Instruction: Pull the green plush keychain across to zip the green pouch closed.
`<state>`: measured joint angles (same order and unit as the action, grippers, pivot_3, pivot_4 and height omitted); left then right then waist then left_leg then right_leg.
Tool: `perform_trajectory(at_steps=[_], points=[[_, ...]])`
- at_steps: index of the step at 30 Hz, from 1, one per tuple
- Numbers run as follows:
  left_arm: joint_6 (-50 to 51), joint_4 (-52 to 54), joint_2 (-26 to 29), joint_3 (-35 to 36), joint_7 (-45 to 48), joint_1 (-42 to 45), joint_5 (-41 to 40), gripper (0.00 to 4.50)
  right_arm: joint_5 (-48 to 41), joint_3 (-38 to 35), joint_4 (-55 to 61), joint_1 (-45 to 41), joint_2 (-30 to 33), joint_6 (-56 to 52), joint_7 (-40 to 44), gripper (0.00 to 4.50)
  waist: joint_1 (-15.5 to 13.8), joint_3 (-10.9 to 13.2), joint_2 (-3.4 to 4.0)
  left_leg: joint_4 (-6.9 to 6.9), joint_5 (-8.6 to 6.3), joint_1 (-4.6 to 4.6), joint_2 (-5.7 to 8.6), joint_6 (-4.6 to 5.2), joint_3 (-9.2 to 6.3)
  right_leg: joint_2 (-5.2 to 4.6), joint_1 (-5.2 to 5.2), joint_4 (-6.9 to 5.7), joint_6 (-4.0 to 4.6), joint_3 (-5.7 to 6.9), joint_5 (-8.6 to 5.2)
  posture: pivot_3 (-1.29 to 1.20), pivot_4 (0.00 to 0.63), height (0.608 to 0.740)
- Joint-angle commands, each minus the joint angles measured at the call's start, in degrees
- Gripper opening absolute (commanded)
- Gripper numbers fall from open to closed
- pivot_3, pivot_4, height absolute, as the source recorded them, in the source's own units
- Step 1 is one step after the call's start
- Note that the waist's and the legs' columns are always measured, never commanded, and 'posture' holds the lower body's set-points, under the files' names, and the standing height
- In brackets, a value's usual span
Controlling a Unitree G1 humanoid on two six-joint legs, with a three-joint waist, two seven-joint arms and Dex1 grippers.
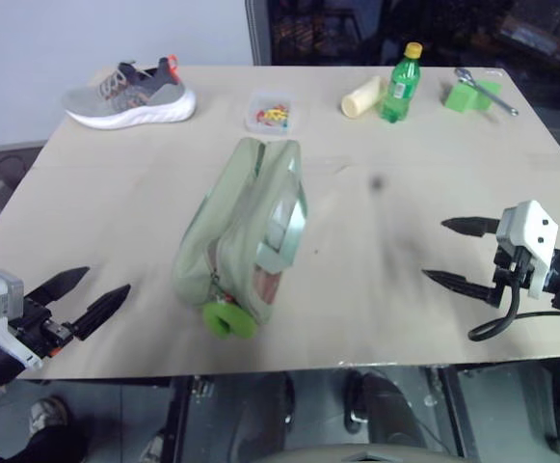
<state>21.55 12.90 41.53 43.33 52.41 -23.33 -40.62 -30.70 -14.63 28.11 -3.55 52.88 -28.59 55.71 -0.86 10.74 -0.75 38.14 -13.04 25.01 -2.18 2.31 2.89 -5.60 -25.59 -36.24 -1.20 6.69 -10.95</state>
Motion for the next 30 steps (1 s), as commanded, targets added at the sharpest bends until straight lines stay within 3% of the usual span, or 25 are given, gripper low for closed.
perform_trajectory(at_steps=[1, 8, 11, 13, 20, 29, 30], points=[[-0.08, 2.56, 0.80, 0.74, -0.05, 1.76, -1.56, 4.46, 1.16, 0.76, 0.22, -3.57, -0.06, 2.69, -0.05, 4.50, 0.00, 0.00, 0.00, 0.00, 0.00, 0.00, 0.00, 0.00, 0.00, 0.00, 0.00, 0.00, 0.00, 0.00, 0.00, 0.00, 0.150, 0.740], [-0.04, 7.84, -2.14, -0.66, -2.04, 5.21, -3.70, 4.46, 6.52, 8.76, -2.35, -12.63, -3.52, 10.37, 0.15, 4.50, 0.05, -0.01, 0.00, 0.16, -0.15, -0.09, -0.12, -0.26, 0.03, 0.12, 0.04, -0.10, -0.01, -0.07, 0.01, 0.00, 0.150, 0.740], [-4.79, 9.64, -5.02, -1.23, 2.48, 5.08, -4.69, 4.46, 10.11, 13.10, -3.47, -19.14, -6.12, 14.79, -0.22, 4.50, 0.34, -0.01, 0.00, 0.14, -0.07, -0.07, -0.09, -0.03, 0.17, 0.24, 0.02, -0.08, -0.01, -0.28, 0.02, 0.00, 0.150, 0.740], [-2.66, 9.66, -4.64, -0.22, 7.14, 4.01, -9.74, 4.46, 14.49, 17.84, -5.17, -25.32, -7.90, 19.23, 1.15, 4.50, 0.52, -0.01, -0.01, 0.16, -0.08, -0.10, -0.08, -0.01, 0.34, 0.35, -0.02, -0.14, -0.04, -0.41, 0.05, 0.00, 0.150, 0.740], [-0.61, 7.45, -2.02, -1.37, 12.43, 3.69, -12.23, 4.46, 36.49, 36.59, -25.03, -48.29, -17.81, 52.02, 4.57, 4.50, 0.87, 0.02, 0.05, 0.24, -0.05, -0.29, -0.23, -0.06, 0.41, 0.59, -0.06, -0.40, 0.02, -0.50, 0.02, 0.00, 0.150, 0.740], [-1.79, 8.53, -3.71, -0.78, 11.62, 2.62, -11.75, 4.46, 51.86, 44.47, -53.13, -65.72, -27.98, 75.83, -4.13, 4.50, 1.72, -0.02, -0.03, 0.28, -0.02, -0.31, -0.15, -0.10, 0.60, 0.57, -0.07, -0.47, 0.03, -0.84, 0.05, 0.00, 0.150, 0.740], [-1.91, 8.76, -3.93, -0.56, 11.55, 2.25, -11.85, 4.49, 52.93, 44.86, -55.41, -66.85, -28.84, 77.53, -5.14, 4.25, 1.73, -0.02, -0.03, 0.26, -0.02, -0.34, -0.16, -0.11, 0.66, 0.58, -0.09, -0.49, 0.03, -0.89, 0.06, 0.00, 0.150, 0.740]])
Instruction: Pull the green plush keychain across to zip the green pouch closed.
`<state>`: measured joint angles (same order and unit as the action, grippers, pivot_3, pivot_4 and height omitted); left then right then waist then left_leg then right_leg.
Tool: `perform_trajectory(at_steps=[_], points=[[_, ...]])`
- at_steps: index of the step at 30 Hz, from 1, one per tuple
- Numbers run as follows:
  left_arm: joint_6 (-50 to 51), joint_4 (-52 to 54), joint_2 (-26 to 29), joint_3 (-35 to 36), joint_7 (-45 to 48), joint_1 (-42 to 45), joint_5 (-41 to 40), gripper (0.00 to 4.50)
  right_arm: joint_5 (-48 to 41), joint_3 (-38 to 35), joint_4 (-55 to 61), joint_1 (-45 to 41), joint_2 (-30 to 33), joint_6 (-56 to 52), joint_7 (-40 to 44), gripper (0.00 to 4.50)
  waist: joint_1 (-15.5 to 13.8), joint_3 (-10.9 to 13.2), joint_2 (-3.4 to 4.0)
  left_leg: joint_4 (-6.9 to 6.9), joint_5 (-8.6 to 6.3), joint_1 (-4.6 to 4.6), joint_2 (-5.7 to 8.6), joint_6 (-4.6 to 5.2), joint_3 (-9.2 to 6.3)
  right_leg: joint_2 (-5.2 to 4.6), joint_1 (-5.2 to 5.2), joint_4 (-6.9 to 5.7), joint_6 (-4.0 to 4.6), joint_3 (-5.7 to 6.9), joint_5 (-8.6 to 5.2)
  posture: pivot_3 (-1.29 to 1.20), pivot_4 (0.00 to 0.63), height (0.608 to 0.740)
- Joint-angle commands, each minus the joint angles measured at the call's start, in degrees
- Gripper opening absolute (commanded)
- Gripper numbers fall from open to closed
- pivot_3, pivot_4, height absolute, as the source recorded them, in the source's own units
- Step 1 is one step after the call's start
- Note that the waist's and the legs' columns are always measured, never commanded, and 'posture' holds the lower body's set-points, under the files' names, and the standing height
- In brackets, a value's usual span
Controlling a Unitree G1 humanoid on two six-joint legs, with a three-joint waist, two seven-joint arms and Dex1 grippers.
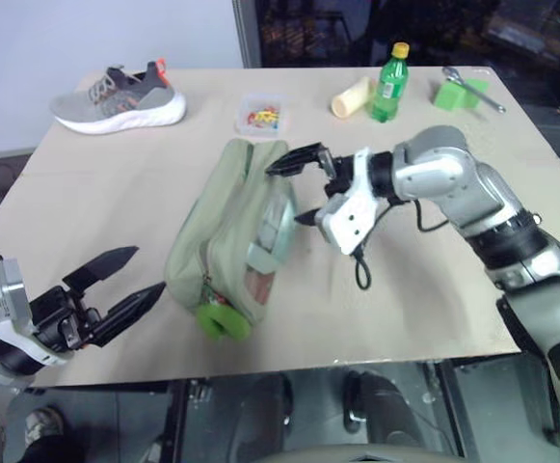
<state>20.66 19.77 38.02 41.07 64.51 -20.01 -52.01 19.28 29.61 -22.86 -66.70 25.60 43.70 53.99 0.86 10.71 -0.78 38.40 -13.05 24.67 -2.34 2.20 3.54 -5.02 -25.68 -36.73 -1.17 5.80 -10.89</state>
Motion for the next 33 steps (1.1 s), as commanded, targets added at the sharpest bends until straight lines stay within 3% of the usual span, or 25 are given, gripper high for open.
perform_trajectory(at_steps=[1, 3, 10, 17, 22, 24, 28, 33], points=[[-1.17, 2.05, -0.65, 1.94, -0.76, -1.32, -0.53, 4.50, 3.74, 0.92, -6.31, -4.63, -2.27, 6.72, -4.31, 4.10, 0.04, 0.00, 0.00, -0.01, 0.00, 0.00, -0.01, 0.00, 0.01, 0.01, 0.00, -0.01, 0.01, 0.01, 0.00, 0.00, 0.150, 0.740], [-1.55, 2.25, -1.06, 2.49, -0.90, -1.99, -0.59, 4.50, 5.26, 1.55, -9.77, -6.40, -3.74, 9.33, -5.87, 3.63, 0.10, 0.01, 0.02, -0.01, 0.00, -0.03, -0.03, 0.00, 0.02, 0.03, -0.02, -0.04, 0.03, 0.01, 0.01, 0.00, 0.150, 0.740], [-3.33, 2.63, -2.56, 3.06, -2.07, -3.26, -0.08, 4.50, 7.90, 1.76, -15.53, -9.19, -4.82, 13.50, -8.93, 0.13, 0.10, 0.00, 0.01, -0.01, 0.00, -0.09, -0.09, 0.00, 0.04, 0.05, -0.02, -0.07, 0.14, -0.06, 0.06, 0.00, 0.150, 0.740], [-5.69, 1.60, -3.26, 2.37, -3.74, -2.59, 1.27, 4.50, -2.08, -4.76, -8.92, -5.82, 0.95, -4.20, -0.74, 0.05, -0.19, 0.01, 0.02, 0.01, 0.00, -0.06, -0.23, 0.00, 0.06, 0.04, -0.02, -0.07, 0.23, -0.06, 0.12, 0.00, 0.150, 0.740], [-5.51, 0.46, -3.53, -1.01, -6.15, 1.06, 2.22, 4.50, -3.64, -12.73, 3.04, -2.10, 5.42, -36.95, 1.44, 0.05, -0.50, 0.02, 0.03, 0.01, 0.00, -0.01, -0.21, 0.01, 0.09, 0.03, -0.05, -0.05, 0.24, -0.03, 0.12, 0.00, 0.150, 0.740], [-5.31, -0.14, -3.57, -2.46, -6.91, 3.04, 2.33, 4.50, 1.01, -13.75, 8.91, 0.05, 6.96, -47.19, -0.34, 0.05, -0.34, 0.01, 0.03, 0.00, -0.01, -0.02, -0.20, 0.01, 0.12, 0.03, -0.06, -0.05, 0.27, -0.04, 0.15, 0.00, 0.150, 0.740], [-5.45, -1.84, -3.22, -5.00, -7.04, 6.74, 2.98, 4.50, -0.17, -16.49, 22.07, 5.49, 3.74, -70.04, 0.01, 0.05, 0.27, 0.01, 0.05, -0.08, -0.01, -0.06, -0.16, 0.01, 0.46, 0.12, -0.15, -0.07, 0.06, -0.13, 0.27, 0.00, 0.150, 0.740], [-5.68, -3.55, -3.42, -7.68, -7.12, 10.57, 3.80, 4.50, 3.01, -12.93, 30.84, 13.98, -0.88, -82.46, -3.68, 0.05, -0.05, -0.03, 0.05, -0.07, -0.01, -0.04, -0.34, 0.00, 0.56, 0.32, -0.25, -0.11, 0.03, -0.17, 0.28, 0.00, 0.150, 0.740]])
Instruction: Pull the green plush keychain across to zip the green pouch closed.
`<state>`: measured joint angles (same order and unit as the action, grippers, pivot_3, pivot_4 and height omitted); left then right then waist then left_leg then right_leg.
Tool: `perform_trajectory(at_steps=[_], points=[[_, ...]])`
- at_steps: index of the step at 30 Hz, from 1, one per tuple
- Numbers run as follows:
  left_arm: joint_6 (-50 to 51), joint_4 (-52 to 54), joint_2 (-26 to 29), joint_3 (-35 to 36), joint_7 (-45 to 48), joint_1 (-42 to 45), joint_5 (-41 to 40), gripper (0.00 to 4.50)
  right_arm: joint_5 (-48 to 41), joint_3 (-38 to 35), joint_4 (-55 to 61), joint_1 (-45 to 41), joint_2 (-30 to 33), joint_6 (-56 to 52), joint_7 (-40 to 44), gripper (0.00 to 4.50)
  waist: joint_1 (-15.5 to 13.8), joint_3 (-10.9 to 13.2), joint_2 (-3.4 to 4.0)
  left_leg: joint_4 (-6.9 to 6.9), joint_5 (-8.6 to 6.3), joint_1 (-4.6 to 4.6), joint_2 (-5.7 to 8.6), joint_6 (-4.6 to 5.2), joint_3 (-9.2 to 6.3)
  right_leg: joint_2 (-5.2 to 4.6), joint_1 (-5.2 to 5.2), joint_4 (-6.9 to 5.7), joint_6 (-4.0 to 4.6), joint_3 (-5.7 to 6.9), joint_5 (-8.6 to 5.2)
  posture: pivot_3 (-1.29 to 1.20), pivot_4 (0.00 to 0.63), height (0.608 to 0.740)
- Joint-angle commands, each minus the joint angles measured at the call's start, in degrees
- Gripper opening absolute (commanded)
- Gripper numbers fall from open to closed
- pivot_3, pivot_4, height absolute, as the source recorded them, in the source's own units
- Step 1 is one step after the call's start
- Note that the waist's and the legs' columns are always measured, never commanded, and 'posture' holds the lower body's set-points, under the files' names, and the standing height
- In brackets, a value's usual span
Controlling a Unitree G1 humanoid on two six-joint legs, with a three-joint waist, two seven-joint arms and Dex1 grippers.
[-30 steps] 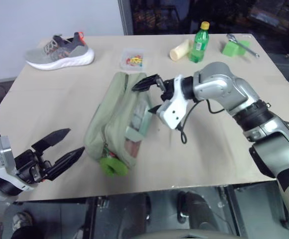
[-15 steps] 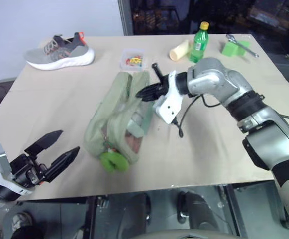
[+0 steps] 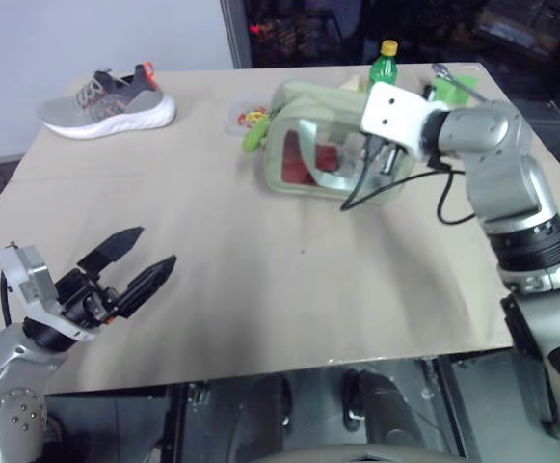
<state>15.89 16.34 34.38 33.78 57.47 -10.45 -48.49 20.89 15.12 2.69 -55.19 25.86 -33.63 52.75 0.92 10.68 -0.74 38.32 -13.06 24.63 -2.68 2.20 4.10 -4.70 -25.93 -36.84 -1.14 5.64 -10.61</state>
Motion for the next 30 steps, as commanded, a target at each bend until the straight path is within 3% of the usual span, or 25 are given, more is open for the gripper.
perform_trajectory(at_steps=[1, 4, 6, 10, 17, 23, 26, 29, 30], points=[[-0.82, -0.18, 0.08, -0.69, -0.18, 1.41, 0.20, 4.50, 1.57, 1.78, 5.82, 3.52, -1.85, -6.20, -3.42, 0.38, -0.11, 0.00, 0.01, 0.02, 0.00, 0.02, 0.00, 0.00, 0.00, 0.00, 0.00, 0.00, 0.00, 0.01, 0.00, 0.00, 0.150, 0.740], [-0.51, -0.06, -0.24, -1.31, -0.49, 1.83, 0.09, 4.50, 1.41, 2.23, 7.08, 4.81, -2.29, -8.01, -4.59, 1.40, -0.12, 0.00, 0.00, 0.08, 0.00, 0.03, 0.03, 0.00, 0.03, -0.07, 0.01, 0.00, 0.06, -0.05, 0.00, 0.00, 0.150, 0.740], [-0.62, 0.30, -0.54, -2.24, -2.14, 2.48, 1.26, 4.50, -0.39, 1.18, 8.11, 4.57, -2.67, -8.71, -4.69, 2.37, -0.21, 0.00, 0.00, 0.09, 0.00, 0.02, 0.07, 0.00, 0.01, -0.12, 0.02, 0.00, 0.09, -0.06, -0.02, 0.00, 0.150, 0.740], [-1.15, 0.27, -0.22, -4.98, -9.12, 5.25, 8.13, 4.50, -4.71, 0.00, 10.03, 3.55, -2.10, -7.61, -3.09, 2.37, -0.31, -0.01, -0.02, 0.09, 0.00, 0.03, 0.10, 0.00, -0.02, -0.12, 0.05, 0.00, 0.17, 0.00, -0.07, 0.00, 0.150, 0.740], [-2.58, -1.94, 0.19, -10.90, -16.59, 14.55, 18.21, 4.50, -4.13, 1.37, 3.65, 2.45, -1.49, 1.00, -8.46, 2.37, -0.22, -0.02, -0.04, 0.09, 0.00, 0.00, 0.12, 0.01, 0.00, -0.08, 0.10, 0.01, 0.02, -0.02, 0.02, 0.00, 0.150, 0.740], [-7.10, -11.11, -0.70, -16.91, -20.15, 25.12, 26.79, 4.50, -5.87, 1.08, -1.61, 0.46, -3.59, 3.99, -10.47, 2.37, -0.18, -0.02, -0.04, 0.08, 0.01, -0.01, 0.11, 0.01, -0.02, -0.02, 0.11, 0.01, 0.01, -0.01, 0.03, 0.00, 0.150, 0.740], [-11.32, -16.88, -0.11, -21.61, -19.16, 29.16, 32.41, 4.50, -6.14, 1.41, -3.56, -0.35, -3.95, 5.57, -10.71, 1.55, -0.22, -0.02, -0.04, 0.08, 0.00, 0.01, 0.13, 0.01, 0.00, -0.03, 0.12, 0.02, 0.01, -0.02, 0.04, 0.00, 0.150, 0.740], [-13.48, -22.00, -1.04, -23.89, -20.18, 32.94, 35.09, 4.50, -6.18, 1.70, -4.52, -0.57, -3.95, 6.60, -10.60, 0.16, -0.19, -0.02, -0.04, 0.08, 0.01, 0.04, 0.16, 0.01, 0.01, -0.06, 0.11, 0.04, 0.09, -0.03, 0.09, 0.00, 0.150, 0.740], [-14.62, -24.05, -1.79, -25.11, -20.56, 34.49, 36.25, 4.50, -6.06, 1.76, -4.72, -0.55, -3.85, 6.98, -10.71, 0.16, -0.19, -0.02, -0.04, 0.08, 0.01, 0.06, 0.16, 0.01, 0.01, -0.06, 0.11, 0.05, 0.09, -0.02, 0.09, 0.00, 0.150, 0.740]])
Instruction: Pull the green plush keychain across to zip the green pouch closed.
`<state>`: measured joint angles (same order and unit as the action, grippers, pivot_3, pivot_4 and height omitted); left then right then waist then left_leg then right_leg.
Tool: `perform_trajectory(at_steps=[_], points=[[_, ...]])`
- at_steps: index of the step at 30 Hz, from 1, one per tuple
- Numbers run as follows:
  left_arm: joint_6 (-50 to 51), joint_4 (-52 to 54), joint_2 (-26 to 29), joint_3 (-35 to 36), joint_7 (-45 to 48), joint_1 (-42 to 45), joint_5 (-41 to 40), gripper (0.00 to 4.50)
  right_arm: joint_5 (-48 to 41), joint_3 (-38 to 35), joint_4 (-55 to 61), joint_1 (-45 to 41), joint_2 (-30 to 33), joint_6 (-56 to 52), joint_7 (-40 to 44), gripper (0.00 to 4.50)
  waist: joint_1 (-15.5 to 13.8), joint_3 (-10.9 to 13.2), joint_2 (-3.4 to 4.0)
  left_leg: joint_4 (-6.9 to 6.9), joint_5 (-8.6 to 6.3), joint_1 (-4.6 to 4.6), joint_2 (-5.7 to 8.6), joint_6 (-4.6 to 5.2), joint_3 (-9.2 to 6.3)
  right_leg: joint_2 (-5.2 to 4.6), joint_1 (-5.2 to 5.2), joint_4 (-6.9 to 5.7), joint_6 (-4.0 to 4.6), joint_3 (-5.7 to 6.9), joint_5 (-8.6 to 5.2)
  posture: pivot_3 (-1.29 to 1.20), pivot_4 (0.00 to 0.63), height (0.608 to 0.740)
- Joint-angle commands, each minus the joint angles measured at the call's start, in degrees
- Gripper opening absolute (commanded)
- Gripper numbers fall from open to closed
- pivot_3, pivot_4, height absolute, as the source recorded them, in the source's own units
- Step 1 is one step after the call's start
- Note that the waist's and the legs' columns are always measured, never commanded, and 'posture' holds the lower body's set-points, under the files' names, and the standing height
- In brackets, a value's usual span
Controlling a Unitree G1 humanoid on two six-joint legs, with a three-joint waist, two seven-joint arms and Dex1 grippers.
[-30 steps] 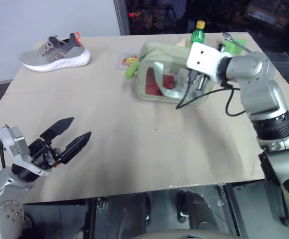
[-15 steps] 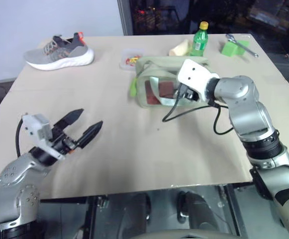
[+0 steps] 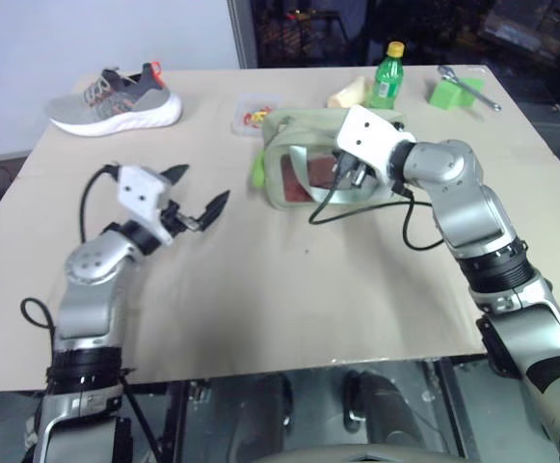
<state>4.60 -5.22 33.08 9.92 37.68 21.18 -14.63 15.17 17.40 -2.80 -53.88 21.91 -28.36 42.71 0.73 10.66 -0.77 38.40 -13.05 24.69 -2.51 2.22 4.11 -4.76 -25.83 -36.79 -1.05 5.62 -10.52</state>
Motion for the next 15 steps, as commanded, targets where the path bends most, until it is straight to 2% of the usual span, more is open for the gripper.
perform_trajectory(at_steps=[1, 4, 15], points=[[-4.31, -4.11, -1.22, -2.24, -0.87, 4.17, 3.14, 4.50, -0.19, -0.41, 0.64, -1.95, 0.14, 1.93, -0.73, 0.16, 0.00, 0.00, 0.00, 0.00, 0.00, 0.00, 0.00, 0.00, 0.00, 0.00, -0.01, 0.00, 0.00, 0.00, 0.00, 0.00, 0.150, 0.740], [-5.81, -7.85, -3.22, -4.88, -0.80, 6.98, 5.16, 4.50, -0.03, -0.27, 0.45, -2.32, 0.11, 2.09, -0.81, 0.16, -0.12, 0.00, 0.00, 0.00, 0.00, 0.00, 0.00, 0.00, -0.01, 0.00, 0.00, -0.01, 0.00, 0.02, 0.00, 0.00, 0.150, 0.740], [-15.35, -22.51, -5.08, -8.45, -5.62, 16.41, 12.95, 4.50, 0.22, 0.37, 1.62, -1.90, 0.55, 2.27, -0.41, 0.16, 0.04, 0.00, -0.01, 0.00, 0.01, -0.01, 0.01, 0.01, 0.00, -0.01, 0.00, -0.03, -0.01, 0.01, 0.01, 0.00, 0.150, 0.740]])
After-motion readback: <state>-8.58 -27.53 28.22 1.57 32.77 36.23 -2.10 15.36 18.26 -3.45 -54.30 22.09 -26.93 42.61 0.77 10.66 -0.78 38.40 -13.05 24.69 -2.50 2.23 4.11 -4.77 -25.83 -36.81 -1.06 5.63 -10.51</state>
